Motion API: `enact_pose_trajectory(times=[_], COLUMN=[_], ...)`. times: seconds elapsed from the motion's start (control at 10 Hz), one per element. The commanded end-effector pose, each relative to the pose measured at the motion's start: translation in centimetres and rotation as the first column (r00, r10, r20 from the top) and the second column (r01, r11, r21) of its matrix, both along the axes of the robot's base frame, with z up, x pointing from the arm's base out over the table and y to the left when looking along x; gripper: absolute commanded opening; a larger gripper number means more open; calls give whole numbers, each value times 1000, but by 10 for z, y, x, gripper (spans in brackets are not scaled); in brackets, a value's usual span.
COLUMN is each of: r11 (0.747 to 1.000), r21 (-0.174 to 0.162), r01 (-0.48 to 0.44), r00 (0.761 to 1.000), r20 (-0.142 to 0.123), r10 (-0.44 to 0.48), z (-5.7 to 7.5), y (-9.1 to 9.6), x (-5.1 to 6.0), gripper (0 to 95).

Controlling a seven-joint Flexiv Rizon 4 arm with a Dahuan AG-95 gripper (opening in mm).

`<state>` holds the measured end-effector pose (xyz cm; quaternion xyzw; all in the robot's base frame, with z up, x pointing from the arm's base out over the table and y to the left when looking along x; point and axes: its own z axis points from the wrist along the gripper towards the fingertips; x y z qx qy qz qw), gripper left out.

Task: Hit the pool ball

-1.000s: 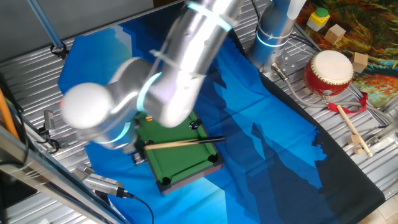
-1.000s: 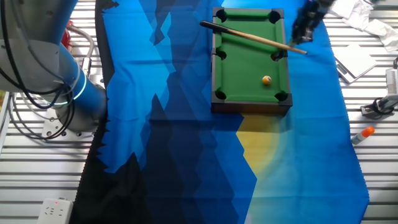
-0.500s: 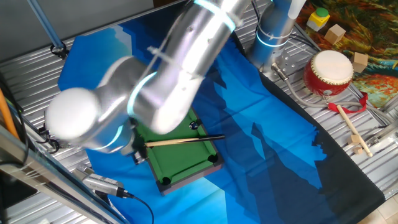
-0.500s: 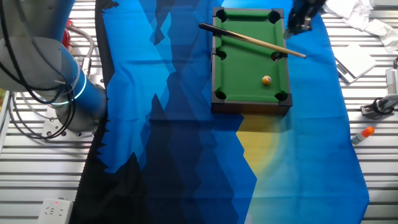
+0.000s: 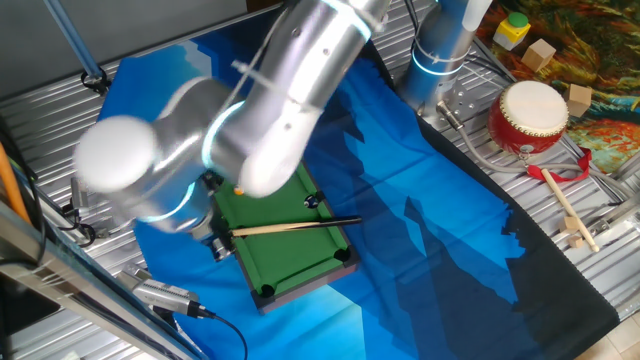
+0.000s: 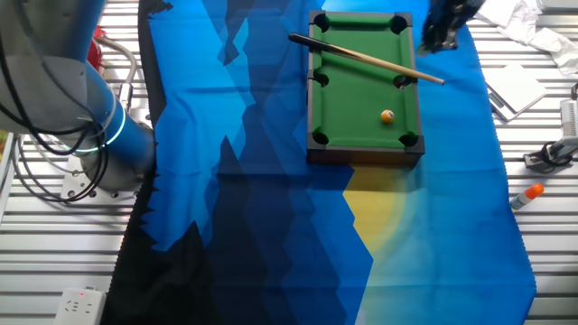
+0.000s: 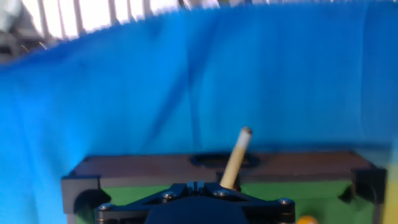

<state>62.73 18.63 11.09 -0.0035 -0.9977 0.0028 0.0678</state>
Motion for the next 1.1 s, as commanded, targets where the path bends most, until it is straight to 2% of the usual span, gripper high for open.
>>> enact_pose_trajectory(times=[0.1,0.4,0.5,0.6,0.7,0.8,0.9,1.0,1.1], r11=[1000,1000,999,998,1000,1000,995,986,957], r21=[-10,-10,3,6,-5,3,24,33,43], r01=[2,3,41,61,22,-19,-95,-163,-286], r00=[1000,1000,999,998,1000,1000,995,986,958], r20=[-12,-13,-15,-15,-16,-16,-15,-14,-10], r10=[-2,-3,-41,-61,-22,19,95,164,287], z=[-2,-1,1,4,5,4,3,3,2], y=[2,2,2,3,2,2,2,2,2], x=[3,-3,-8,-19,-23,-24,-24,-23,-23], gripper=[0,0,0,0,0,0,0,0,0])
